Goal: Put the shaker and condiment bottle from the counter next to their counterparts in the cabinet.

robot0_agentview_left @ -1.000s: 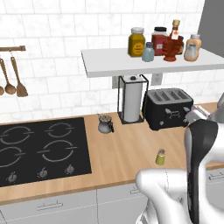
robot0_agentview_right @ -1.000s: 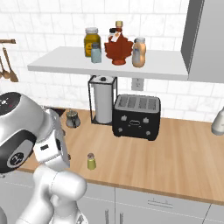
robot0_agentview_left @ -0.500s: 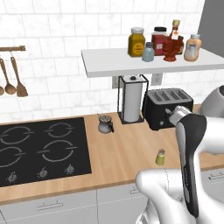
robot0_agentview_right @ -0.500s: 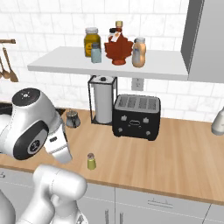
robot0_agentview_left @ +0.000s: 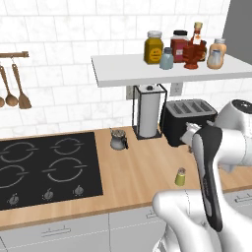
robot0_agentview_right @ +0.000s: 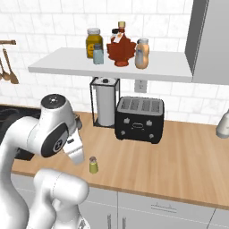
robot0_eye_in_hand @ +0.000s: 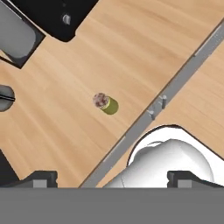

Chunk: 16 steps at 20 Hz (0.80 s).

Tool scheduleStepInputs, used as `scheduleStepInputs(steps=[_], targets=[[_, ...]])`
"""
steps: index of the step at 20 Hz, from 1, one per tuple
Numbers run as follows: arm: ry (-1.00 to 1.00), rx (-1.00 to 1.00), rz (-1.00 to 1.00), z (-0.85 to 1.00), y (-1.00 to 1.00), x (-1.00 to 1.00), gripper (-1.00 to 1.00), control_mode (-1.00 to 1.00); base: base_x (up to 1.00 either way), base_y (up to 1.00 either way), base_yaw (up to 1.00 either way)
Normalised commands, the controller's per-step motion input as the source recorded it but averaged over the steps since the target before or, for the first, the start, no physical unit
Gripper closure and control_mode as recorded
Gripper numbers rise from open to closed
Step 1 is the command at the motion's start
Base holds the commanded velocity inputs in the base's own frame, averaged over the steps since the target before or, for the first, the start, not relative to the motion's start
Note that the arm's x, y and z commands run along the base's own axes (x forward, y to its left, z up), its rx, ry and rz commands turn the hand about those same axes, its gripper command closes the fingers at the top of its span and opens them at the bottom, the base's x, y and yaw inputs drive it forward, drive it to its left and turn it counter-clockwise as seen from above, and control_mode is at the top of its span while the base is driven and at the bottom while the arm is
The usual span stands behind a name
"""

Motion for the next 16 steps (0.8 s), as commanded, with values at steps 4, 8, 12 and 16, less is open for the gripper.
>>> scheduleStepInputs(steps=[4,8,12,16], targets=[[0.01,0.03,0.04,-0.14,0.01,0.04,-1.00,-1.00,0.00,0.00,0.00],[0.00,0.01,0.01,-0.24,-0.12,0.03,-1.00,-1.00,0.00,0.00,0.00],[0.00,0.00,0.01,-0.26,-0.45,0.21,-1.00,-1.00,0.00,0.00,0.00],[0.00,0.00,0.02,-0.25,0.01,0.07,-1.00,-1.00,0.00,0.00,0.00]])
